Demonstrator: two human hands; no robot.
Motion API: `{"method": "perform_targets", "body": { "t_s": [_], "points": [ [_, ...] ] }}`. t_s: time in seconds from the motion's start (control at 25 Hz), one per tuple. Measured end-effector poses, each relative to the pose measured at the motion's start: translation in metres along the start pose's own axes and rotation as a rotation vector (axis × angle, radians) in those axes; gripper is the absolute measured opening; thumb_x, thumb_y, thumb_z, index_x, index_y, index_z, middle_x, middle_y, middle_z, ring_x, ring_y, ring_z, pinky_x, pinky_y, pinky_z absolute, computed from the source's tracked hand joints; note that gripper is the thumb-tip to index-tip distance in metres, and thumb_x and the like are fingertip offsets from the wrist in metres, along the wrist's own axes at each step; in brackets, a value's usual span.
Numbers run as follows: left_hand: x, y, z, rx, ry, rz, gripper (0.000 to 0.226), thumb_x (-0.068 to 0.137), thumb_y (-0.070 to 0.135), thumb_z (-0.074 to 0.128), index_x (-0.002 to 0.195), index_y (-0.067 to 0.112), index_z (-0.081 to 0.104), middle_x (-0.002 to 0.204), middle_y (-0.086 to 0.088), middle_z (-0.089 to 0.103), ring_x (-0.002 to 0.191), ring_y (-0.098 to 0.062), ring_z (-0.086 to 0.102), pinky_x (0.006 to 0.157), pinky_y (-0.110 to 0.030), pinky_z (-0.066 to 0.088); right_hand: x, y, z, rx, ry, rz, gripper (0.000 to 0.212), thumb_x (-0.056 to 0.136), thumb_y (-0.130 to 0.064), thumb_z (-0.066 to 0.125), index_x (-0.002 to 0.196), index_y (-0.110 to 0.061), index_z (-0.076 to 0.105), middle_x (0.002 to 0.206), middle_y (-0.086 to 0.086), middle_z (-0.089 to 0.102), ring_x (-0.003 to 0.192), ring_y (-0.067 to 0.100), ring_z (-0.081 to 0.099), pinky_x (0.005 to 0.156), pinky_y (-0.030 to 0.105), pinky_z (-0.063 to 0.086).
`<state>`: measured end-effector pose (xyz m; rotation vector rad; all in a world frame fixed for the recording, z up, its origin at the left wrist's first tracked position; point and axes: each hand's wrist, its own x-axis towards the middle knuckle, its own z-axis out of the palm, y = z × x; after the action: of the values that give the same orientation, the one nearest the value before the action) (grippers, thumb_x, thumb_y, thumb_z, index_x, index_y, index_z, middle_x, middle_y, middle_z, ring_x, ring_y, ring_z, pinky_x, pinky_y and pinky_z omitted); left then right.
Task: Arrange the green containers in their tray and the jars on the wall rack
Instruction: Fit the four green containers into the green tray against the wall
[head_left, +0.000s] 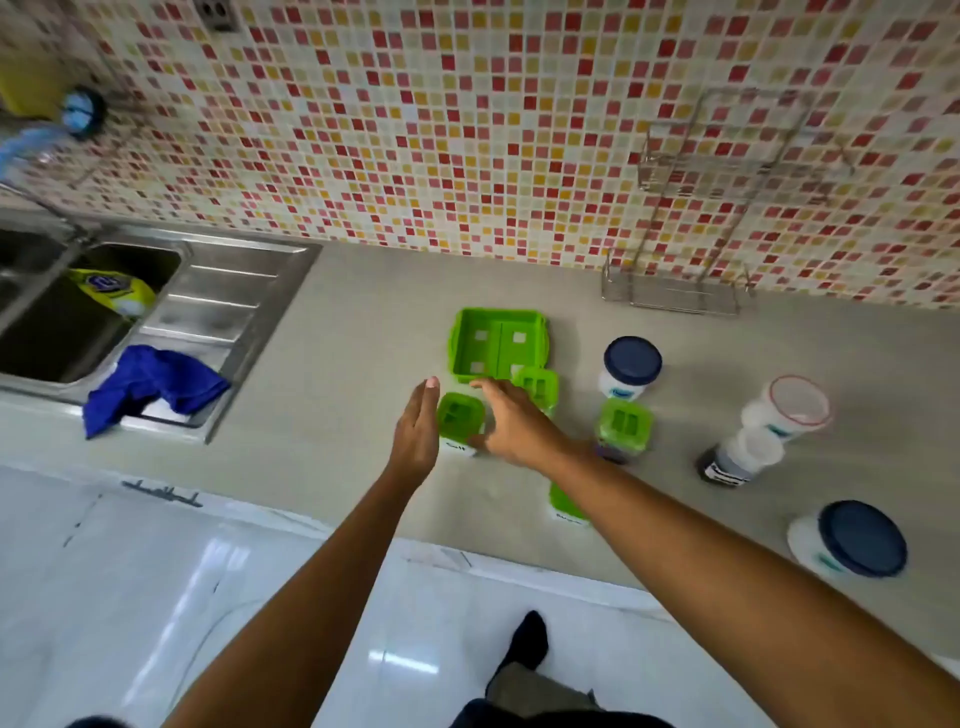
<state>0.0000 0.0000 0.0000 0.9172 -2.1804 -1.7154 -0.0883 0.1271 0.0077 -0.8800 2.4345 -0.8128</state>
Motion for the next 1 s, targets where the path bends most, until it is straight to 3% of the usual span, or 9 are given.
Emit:
{"method": "perform_targets", "body": {
  "t_s": [0.08, 0.16, 0.36, 0.52, 1.0],
  "points": [
    [0.007, -0.01, -0.001, -0.048, 0.036, -0.141, 0.054, 0.102, 0.048, 0.029, 0.143, 0.018, 0.048, 0.146, -0.002, 0.051, 0.136, -0.016, 0.044, 0.115, -0.028, 0.03, 0.01, 0.002, 0.015, -0.033, -0.088, 0.011, 0.097, 0.071, -0.031, 0.084, 0.149, -0.018, 0.027, 0.148, 0.014, 0.039, 0.136, 0.032, 0.036, 0.111, 0.041, 0.036],
    [0.01, -0.022, -0.006, -0.044, 0.021, -0.234, 0.061, 0.102, 0.051, 0.024, 0.149, 0.016, 0.038, 0.155, -0.007, 0.042, 0.142, -0.02, 0.038, 0.121, -0.039, 0.024, 0.016, 0.001, 0.032, -0.112, -0.128, 0.033, 0.104, 0.071, -0.031, 0.084, 0.152, -0.017, 0.019, 0.148, 0.015, 0.037, 0.135, 0.035, 0.035, 0.11, 0.045, 0.037],
    [0.024, -0.029, -0.008, -0.154, 0.004, -0.316, 0.069, 0.1, 0.057, 0.019, 0.152, 0.014, 0.033, 0.157, -0.009, 0.037, 0.144, -0.022, 0.035, 0.119, -0.042, 0.022, 0.035, 0.008, 0.051, -0.191, -0.06, 0.032, 0.095, 0.075, -0.029, 0.08, 0.149, -0.014, 0.022, 0.14, 0.017, 0.043, 0.129, 0.036, 0.042, 0.102, 0.047, 0.043],
    [0.027, -0.032, -0.003, -0.207, -0.025, -0.328, 0.069, 0.1, 0.057, 0.018, 0.152, 0.013, 0.034, 0.156, -0.009, 0.039, 0.144, -0.023, 0.035, 0.12, -0.045, 0.022, 0.039, 0.012, 0.053, -0.108, -0.058, 0.027, 0.094, 0.073, -0.023, 0.082, 0.148, -0.01, 0.027, 0.14, 0.018, 0.045, 0.13, 0.036, 0.041, 0.105, 0.045, 0.04],
    [0.095, 0.001, 0.013, -0.27, -0.061, -0.21, 0.073, 0.098, 0.063, 0.019, 0.147, 0.014, 0.042, 0.149, -0.007, 0.049, 0.138, -0.017, 0.044, 0.118, -0.043, 0.028, 0.096, -0.004, -0.018, 0.0, 0.074, -0.024, 0.096, 0.065, -0.018, 0.083, 0.148, -0.008, 0.034, 0.147, 0.015, 0.042, 0.137, 0.03, 0.039, 0.112, 0.033, 0.034]
  ]
}}
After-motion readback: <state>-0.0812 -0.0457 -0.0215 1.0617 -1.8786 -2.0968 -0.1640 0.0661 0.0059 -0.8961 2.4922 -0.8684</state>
